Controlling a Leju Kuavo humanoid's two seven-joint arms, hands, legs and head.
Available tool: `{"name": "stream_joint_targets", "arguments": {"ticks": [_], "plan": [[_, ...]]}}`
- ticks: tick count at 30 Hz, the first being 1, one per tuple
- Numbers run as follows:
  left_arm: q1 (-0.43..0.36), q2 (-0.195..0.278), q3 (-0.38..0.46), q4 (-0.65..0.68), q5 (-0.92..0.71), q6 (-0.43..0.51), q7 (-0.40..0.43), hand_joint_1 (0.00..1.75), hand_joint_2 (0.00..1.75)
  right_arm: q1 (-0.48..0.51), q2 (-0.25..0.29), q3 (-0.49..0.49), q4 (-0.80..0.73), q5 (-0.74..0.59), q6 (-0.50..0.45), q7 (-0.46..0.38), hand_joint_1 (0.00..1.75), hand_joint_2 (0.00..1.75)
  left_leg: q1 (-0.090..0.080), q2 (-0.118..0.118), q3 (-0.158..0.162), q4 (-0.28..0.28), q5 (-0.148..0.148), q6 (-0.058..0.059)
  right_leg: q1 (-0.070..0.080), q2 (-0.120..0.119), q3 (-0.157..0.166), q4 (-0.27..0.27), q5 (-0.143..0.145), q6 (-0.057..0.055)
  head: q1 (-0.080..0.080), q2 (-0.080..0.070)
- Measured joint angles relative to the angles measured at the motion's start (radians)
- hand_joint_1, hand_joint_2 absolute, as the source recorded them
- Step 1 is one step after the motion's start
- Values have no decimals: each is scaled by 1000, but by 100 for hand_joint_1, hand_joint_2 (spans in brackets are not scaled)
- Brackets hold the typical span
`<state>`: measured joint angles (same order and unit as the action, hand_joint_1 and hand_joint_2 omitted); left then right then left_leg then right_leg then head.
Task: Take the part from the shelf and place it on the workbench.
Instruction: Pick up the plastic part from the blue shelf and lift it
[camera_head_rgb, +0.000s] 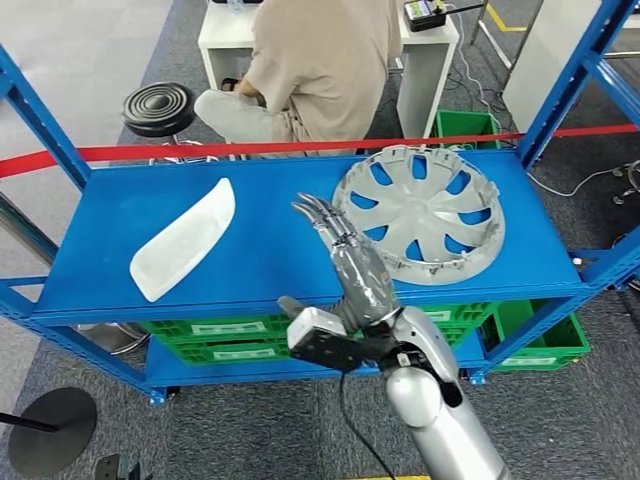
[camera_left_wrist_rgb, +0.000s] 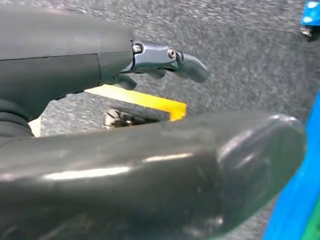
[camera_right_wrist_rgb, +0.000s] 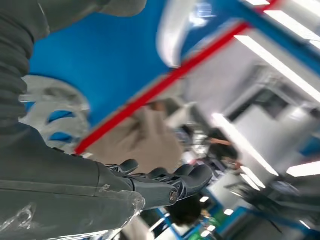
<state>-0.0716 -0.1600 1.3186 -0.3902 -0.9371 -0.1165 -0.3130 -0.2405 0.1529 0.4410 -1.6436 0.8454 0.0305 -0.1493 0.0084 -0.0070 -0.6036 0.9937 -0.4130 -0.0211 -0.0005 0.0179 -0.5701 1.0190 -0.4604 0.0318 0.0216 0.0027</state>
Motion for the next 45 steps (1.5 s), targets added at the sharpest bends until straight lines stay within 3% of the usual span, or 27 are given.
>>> {"name": "stream_joint_targets", "arguments": {"ticks": [2, 5, 6, 7, 8, 10, 12, 15, 17, 18, 20, 22, 23, 24, 26, 27, 29, 32, 34, 36, 37, 38, 39, 41, 42, 43, 45], "plan": [[3, 0, -2, 0, -8, -1, 5, 0, 0, -19, -9, 2, 68, 78, -24, 14, 0, 175, 4, 0, 3, -3, 1, 11, 0, -4, -11, 26, -20, 12, 4, 0], [3, 5, -5, 2, -23, -1, 7, 0, 0, -67, -33, 19, 198, 181, -17, 48, 0, 175, 5, 0, 5, -5, -1, 20, -2, -9, -103, 206, -99, 23, 10, 0], [3, 7, -7, 4, -30, 0, 7, 0, 0, -88, -45, 30, 259, 212, -9, 58, 0, 175, 4, 0, 6, -4, -1, 20, -2, -9, -134, 260, -111, 24, 10, 0], [3, 10, -10, 8, -36, 1, 6, 0, 0, -109, -57, 44, 327, 240, -4, 66, 0, 175, 4, -1, 6, -4, -2, 21, -2, -9, -151, 282, -106, 24, 10, 0], [3, 12, -13, 12, -42, 3, 6, 0, 0, -130, -67, 58, 394, 261, -9, 71, 0, 175, 3, -2, 8, -4, -3, 21, -2, -9, -146, 260, -80, 22, 11, 0], [3, 17, -18, 19, -48, 6, 5, 0, 0, -168, -76, 79, 508, 287, -29, 82, 0, 175, 3, -5, 13, -3, -6, 18, -2, -10, -94, 132, -4, 17, 13, 0], [2, 22, -21, 23, -51, 8, 4, 0, 0, -209, -78, 93, 589, 306, -34, 105, 0, 175, -1, -6, 13, 0, -9, 10, -1, -9, -47, 27, 34, 10, 13, 0], [2, 28, -22, 25, -56, 8, 3, 0, 0, -254, -79, 103, 671, 328, -16, 145, 0, 175, -2, -6, 11, -2, -8, -5, 1, -5, -39, 8, 35, -6, 10, 0], [2, 31, -22, 26, -59, 8, 3, 0, 0, -273, -79, 103, 705, 341, -5, 161, 0, 175, -1, -5, 2, 17, -25, -15, -3, -5, -37, 5, 36, -16, 8, 0], [1, 31, -22, 26, -60, 8, 3, 0, 0, -284, -79, 103, 722, 348, -1, 167, 0, 175, -1, -5, -16, 55, -49, -19, -5, -6, -35, 3, 36, -20, 6, 0], [2, 31, -23, 27, -62, 9, 3, 0, 0, -299, -79, 103, 759, 366, 7, 176, 0, 175, 0, -4, -81, 186, -110, -26, -5, -7, -35, 3, 35, -25, 1, 0], [3, 31, -23, 28, -63, 11, 4, 0, 0, -303, -79, 103, 794, 389, 7, 187, 0, 175, 1, -4, -133, 278, -131, -28, -5, -8, -34, 3, 33, -26, 1, 0], [3, 31, -22, 28, -64, 11, 5, 0, 0, -303, -79, 103, 805, 402, 0, 195, 0, 175, 1, -4, -134, 271, -112, -28, -5, -8, -34, 3, 33, -26, 0, 0], [3, 31, -22, 28, -64, 10, 5, 0, 0, -303, -78, 103, 812, 417, -15, 203, 0, 175, 1, -4, -116, 228, -79, -26, -5, -7, -33, 3, 32, -25, 0, 0], [2, 30, -22, 28, -64, 7, 5, 0, 0, -301, -73, 96, 808, 450, -61, 220, 0, 175, 1, -3, -52, 97, -13, -24, -4, -6, -31, 6, 29, -20, -1, 0], [1, 29, -22, 28, -64, 5, 5, 0, 0, -294, -71, 88, 794, 467, -81, 228, 0, 175, 1, -3, -27, 46, 2, -20, -3, -5, -32, 7, 27, -16, -1, 0], [1, 24, -22, 28, -65, 0, 5, 0, 0, -265, -70, 66, 747, 498, -100, 240, 0, 175, -1, -5, -9, 6, 2, -10, 1, -4, -35, 8, 26, -6, 0, 0], [4, 16, -22, 27, -68, -4, 5, 0, 0, -211, -63, 18, 642, 523, -124, 228, 0, 175, 1, -4, -9, 2, 1, 9, -2, -4, -43, 21, 12, 10, 3, 0], [4, 13, -22, 27, -70, -5, 5, 0, 0, -186, -54, -27, 561, 522, -147, 200, 0, 175, 4, -2, -8, 0, 1, 19, -3, -8, -83, 112, -43, 19, 8, 0], [4, 10, -22, 27, -73, -5, 5, 0, 0, -162, -44, -76, 484, 498, -157, 162, 0, 175, 3, -2, -7, 1, -1, 24, -3, -9, -146, 253, -107, 23, 12, 0], [6, 8, -22, 27, -75, -5, 5, 0, 0, -147, -39, -99, 450, 475, -154, 140, 0, 175, 3, -3, -5, 1, -2, 25, -3, -9, -168, 298, -119, 24, 12, 0], [7, 7, -22, 27, -77, -5, 5, 0, 0, -133, -33, -119, 422, 443, -149, 119, 0, 175, 4, -4, -3, 1, -4, 25, -3, -9, -171, 304, -108, 25, 12, 0], [8, 5, -22, 27, -79, -5, 5, 0, 0, -121, -26, -140, 393, 399, -141, 95, 0, 175, 4, -5, 1, 1, -5, 23, -4, -9, -155, 269, -79, 24, 12, 0], [8, 4, -21, 27, -79, -6, 5, 0, 0, -107, -9, -182, 344, 294, -120, 49, 0, 175, 4, -6, 11, 3, -12, 15, -6, -10, -85, 126, -6, 25, 13, 0], [8, 4, -21, 27, -79, -6, 5, 0, 0, -102, 0, -203, 321, 244, -109, 30, 0, 175, 2, -7, 14, 4, -14, 10, -7, -9, -55, 66, 14, 23, 13, 0], [7, 4, -21, 26, -80, -6, 5, 0, 0, -98, 8, -221, 304, 209, -100, 18, 0, 175, 0, -7, 15, 5, -16, 4, -7, -8, -36, 29, 23, 19, 11, 0], [7, 5, -20, 26, -80, -6, 5, 0, 0, -87, 17, -250, 279, 176, -86, 8, 0, 175, -2, -7, 14, 3, -13, -6, -5, -5, -31, 15, 20, 5, 7, 0]]}}
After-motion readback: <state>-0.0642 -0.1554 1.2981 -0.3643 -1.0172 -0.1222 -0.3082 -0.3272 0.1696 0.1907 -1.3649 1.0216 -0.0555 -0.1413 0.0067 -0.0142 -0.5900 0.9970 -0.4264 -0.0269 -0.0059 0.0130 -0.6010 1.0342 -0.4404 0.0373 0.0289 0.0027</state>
